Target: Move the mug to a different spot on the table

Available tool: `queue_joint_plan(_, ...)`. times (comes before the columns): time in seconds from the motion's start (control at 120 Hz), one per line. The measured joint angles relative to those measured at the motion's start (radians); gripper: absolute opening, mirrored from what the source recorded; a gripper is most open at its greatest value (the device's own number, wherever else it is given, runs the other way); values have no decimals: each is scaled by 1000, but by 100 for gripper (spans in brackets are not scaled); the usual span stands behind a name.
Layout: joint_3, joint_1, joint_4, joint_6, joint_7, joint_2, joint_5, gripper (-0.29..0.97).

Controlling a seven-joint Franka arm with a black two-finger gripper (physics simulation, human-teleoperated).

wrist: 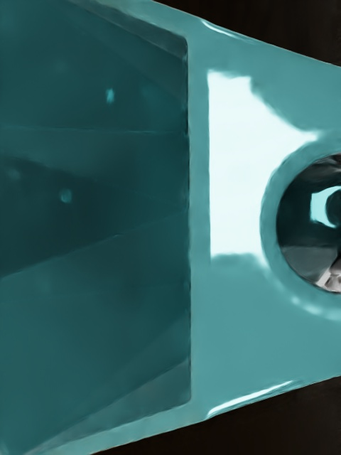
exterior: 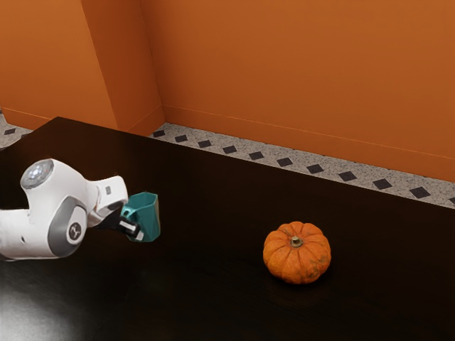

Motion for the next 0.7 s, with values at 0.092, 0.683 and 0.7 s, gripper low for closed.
queue_joint_plan(0.092,-1,-21,0,32,29,43,-21,-11)
queue_joint_plan(0.683,23,-79,5,155,192,129,-80,-11)
queue_joint_plan(0.7,22,-80,5,156,195,129,-84,-11)
